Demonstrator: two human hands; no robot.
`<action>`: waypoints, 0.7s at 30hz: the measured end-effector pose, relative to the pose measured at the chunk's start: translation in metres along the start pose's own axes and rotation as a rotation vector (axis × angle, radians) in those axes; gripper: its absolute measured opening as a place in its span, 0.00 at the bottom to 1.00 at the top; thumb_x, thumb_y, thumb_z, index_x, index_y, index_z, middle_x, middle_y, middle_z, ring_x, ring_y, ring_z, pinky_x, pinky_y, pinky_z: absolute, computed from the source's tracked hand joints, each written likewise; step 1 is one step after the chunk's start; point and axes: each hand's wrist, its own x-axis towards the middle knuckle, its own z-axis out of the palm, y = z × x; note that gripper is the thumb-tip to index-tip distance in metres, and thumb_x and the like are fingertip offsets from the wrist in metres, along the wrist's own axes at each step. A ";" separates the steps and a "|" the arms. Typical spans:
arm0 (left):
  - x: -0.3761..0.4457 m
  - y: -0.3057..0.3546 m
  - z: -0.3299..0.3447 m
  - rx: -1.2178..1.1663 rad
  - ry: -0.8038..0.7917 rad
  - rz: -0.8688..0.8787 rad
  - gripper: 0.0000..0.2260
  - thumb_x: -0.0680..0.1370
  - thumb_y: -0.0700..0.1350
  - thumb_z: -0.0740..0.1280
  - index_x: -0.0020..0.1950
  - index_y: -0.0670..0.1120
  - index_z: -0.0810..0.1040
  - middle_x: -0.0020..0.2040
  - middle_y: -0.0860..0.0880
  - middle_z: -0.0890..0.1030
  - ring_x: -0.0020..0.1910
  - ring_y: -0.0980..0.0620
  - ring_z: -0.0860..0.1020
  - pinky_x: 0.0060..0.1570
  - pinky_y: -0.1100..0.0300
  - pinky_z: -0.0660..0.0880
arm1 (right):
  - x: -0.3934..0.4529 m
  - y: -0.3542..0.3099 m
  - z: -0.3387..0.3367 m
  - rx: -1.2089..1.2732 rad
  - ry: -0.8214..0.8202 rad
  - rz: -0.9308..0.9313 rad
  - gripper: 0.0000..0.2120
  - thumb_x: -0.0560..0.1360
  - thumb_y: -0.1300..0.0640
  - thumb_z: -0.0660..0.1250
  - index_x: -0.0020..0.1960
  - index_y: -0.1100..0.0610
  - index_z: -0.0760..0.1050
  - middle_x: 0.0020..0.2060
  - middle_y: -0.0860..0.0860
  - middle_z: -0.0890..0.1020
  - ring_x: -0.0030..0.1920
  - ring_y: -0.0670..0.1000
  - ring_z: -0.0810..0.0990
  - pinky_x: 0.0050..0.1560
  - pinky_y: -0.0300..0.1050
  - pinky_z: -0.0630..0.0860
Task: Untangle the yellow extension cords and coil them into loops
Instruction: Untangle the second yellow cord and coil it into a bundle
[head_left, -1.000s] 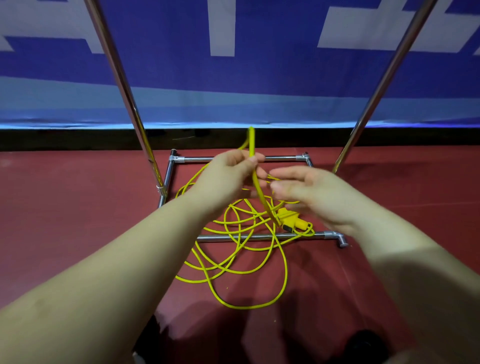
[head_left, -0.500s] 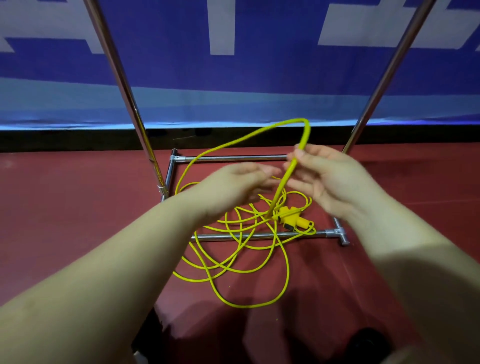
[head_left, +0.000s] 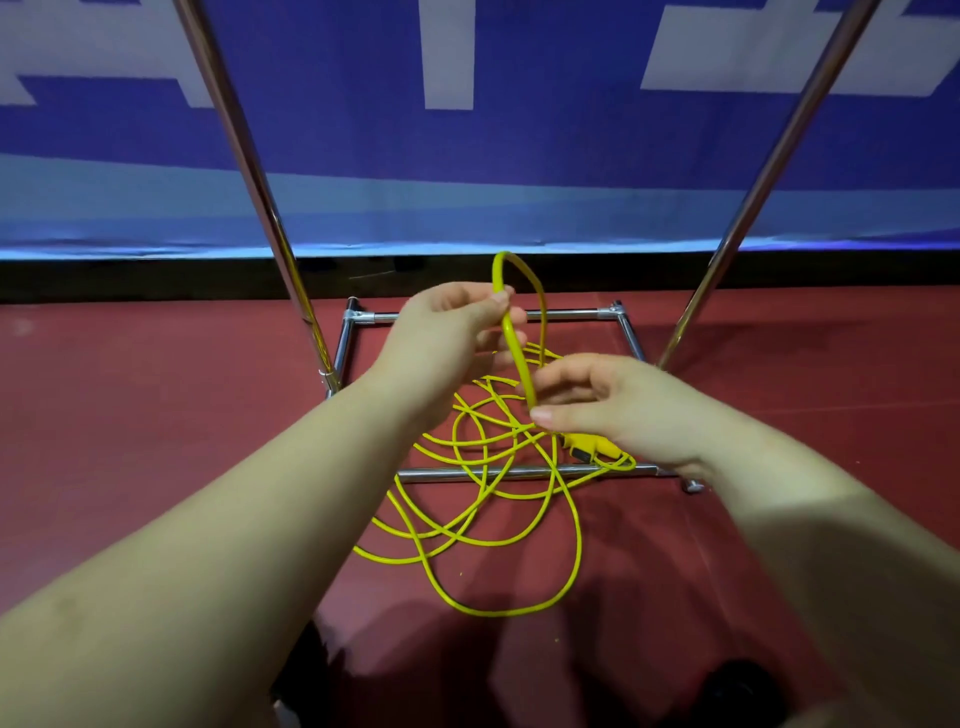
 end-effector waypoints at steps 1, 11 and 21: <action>0.000 0.000 0.000 -0.033 0.019 -0.009 0.03 0.79 0.38 0.62 0.49 0.42 0.75 0.36 0.49 0.80 0.29 0.58 0.79 0.32 0.65 0.78 | 0.000 0.000 0.001 -0.008 0.009 -0.026 0.09 0.70 0.62 0.71 0.47 0.52 0.78 0.44 0.52 0.83 0.43 0.45 0.80 0.48 0.35 0.75; -0.004 -0.016 0.005 0.199 -0.285 -0.127 0.09 0.81 0.45 0.59 0.58 0.50 0.74 0.52 0.50 0.81 0.53 0.53 0.79 0.56 0.60 0.73 | 0.001 -0.021 -0.011 0.451 0.287 -0.076 0.04 0.77 0.61 0.62 0.46 0.54 0.73 0.33 0.47 0.81 0.34 0.45 0.83 0.38 0.38 0.80; -0.011 -0.025 0.015 0.450 -0.324 0.054 0.08 0.81 0.43 0.59 0.44 0.49 0.76 0.38 0.53 0.77 0.37 0.58 0.73 0.42 0.68 0.72 | -0.001 -0.028 -0.029 0.950 0.358 -0.060 0.06 0.78 0.57 0.59 0.45 0.56 0.72 0.31 0.49 0.83 0.35 0.46 0.84 0.32 0.40 0.80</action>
